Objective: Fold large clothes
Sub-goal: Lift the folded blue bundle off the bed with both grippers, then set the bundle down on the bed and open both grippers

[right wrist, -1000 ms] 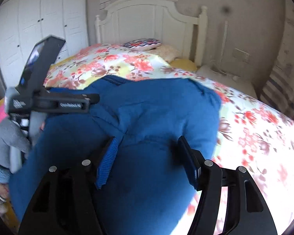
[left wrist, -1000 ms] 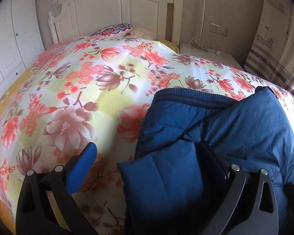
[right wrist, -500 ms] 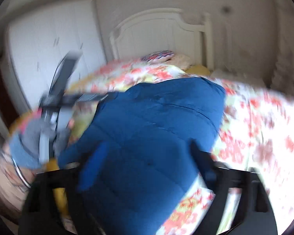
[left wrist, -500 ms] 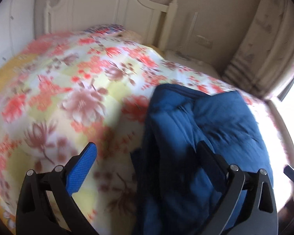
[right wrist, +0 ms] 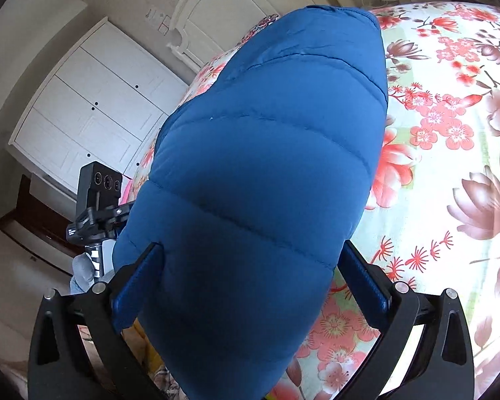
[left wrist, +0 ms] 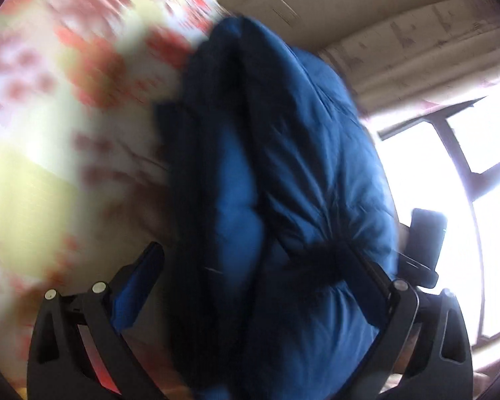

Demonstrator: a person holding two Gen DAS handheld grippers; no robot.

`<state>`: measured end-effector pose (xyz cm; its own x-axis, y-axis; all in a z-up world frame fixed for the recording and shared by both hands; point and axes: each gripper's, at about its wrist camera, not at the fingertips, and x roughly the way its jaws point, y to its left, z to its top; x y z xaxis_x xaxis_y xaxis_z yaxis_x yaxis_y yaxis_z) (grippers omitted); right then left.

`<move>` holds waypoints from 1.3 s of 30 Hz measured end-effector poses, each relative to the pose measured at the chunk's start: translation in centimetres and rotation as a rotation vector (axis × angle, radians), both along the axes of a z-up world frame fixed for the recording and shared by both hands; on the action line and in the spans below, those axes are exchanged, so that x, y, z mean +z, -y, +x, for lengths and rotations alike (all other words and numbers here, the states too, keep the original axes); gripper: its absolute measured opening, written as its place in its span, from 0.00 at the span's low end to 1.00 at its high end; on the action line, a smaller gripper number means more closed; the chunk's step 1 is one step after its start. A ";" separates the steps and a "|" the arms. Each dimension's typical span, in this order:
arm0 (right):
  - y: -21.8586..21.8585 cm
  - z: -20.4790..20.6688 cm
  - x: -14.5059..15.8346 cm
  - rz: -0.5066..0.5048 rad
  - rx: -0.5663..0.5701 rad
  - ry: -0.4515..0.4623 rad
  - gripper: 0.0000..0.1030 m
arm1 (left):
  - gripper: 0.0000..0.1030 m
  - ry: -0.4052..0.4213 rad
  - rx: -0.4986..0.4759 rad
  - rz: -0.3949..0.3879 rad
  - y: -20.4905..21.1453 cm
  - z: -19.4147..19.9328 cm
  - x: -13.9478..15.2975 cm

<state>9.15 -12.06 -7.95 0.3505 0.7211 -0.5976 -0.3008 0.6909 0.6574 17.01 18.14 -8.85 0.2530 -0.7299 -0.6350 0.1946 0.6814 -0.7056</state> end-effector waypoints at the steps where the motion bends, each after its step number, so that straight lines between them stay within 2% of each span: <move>1: 0.0 0.2 -0.2 0.007 0.001 -0.001 0.96 | 0.98 -0.001 -0.013 -0.042 0.1 0.1 -0.3; 4: 0.0 0.5 -0.4 0.017 0.003 0.024 0.96 | 0.98 0.017 -0.015 -0.047 0.3 0.0 -0.3; 5: 0.0 0.5 -0.3 0.018 0.005 0.036 0.95 | 0.92 0.026 -0.013 -0.049 0.4 -0.1 -0.3; 6: 0.3 0.1 -0.2 0.010 0.005 0.064 0.89 | 0.88 0.030 -0.013 -0.063 0.4 -0.3 -0.4; 8: 0.0 -0.9 0.3 -0.018 -0.001 0.128 0.80 | 0.73 0.074 0.011 -0.094 0.2 -1.2 -0.4; 9: -0.2 -1.0 0.5 -0.030 -0.006 0.150 0.77 | 0.69 0.112 0.025 -0.091 0.2 -1.9 -0.3; 11: -0.5 -1.6 1.0 -0.060 -0.014 0.209 0.72 | 0.59 0.136 0.054 -0.097 0.0 -2.7 -0.2; 13: -0.6 -1.9 1.8 -0.088 -0.025 0.259 0.67 | 0.54 0.158 0.088 -0.096 0.1 -3.1 0.4; 16: -0.1 -1.5 3.7 -0.164 -0.065 0.367 0.62 | 0.50 0.210 0.085 -0.057 1.9 -2.9 2.3; 20: 3.2 0.6 5.8 -0.195 -0.135 0.444 0.60 | 0.49 0.286 0.064 -0.061 5.5 -0.1 4.9; 26: 10.5 6.3 8.3 -0.242 -0.282 0.480 0.60 | 0.49 0.323 0.030 -0.105 13.9 9.0 6.8; 29: 14.1 10.5 7.2 -0.250 -0.315 0.432 0.60 | 0.49 0.292 0.028 -0.073 18.4 14.0 5.7; 31: 15.4 13.2 4.5 -0.307 -0.315 0.315 0.60 | 0.49 0.213 0.034 -0.019 20.4 15.9 3.0; 32: 15.7 14.2 2.8 -0.339 -0.313 0.242 0.64 | 0.58 0.174 0.041 0.017 21.1 16.3 1.2; 33: 16.7 14.3 1.6 -0.301 -0.338 0.215 0.66 | 0.59 0.185 0.053 -0.012 21.2 16.1 0.6; 34: 17.1 14.0 1.4 -0.261 -0.339 0.220 0.66 | 0.61 0.192 0.066 -0.042 20.8 15.6 0.0; 35: 17.3 13.8 1.3 -0.251 -0.338 0.224 0.71 | 0.64 0.185 0.075 -0.045 20.5 15.4 -0.1; 36: 17.3 13.4 1.7 -0.281 -0.354 0.232 0.82 | 0.66 0.187 0.089 -0.031 20.2 14.9 0.1; 39: 16.9 11.9 3.7 -0.353 -0.395 0.276 0.84 | 0.69 0.248 0.112 0.068 19.6 12.8 1.7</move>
<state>21.07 -28.97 -4.25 0.7281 0.2791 -0.6261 -0.1038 0.9477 0.3018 29.84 -1.48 -7.15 0.4835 -0.6461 -0.5906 0.2761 0.7528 -0.5976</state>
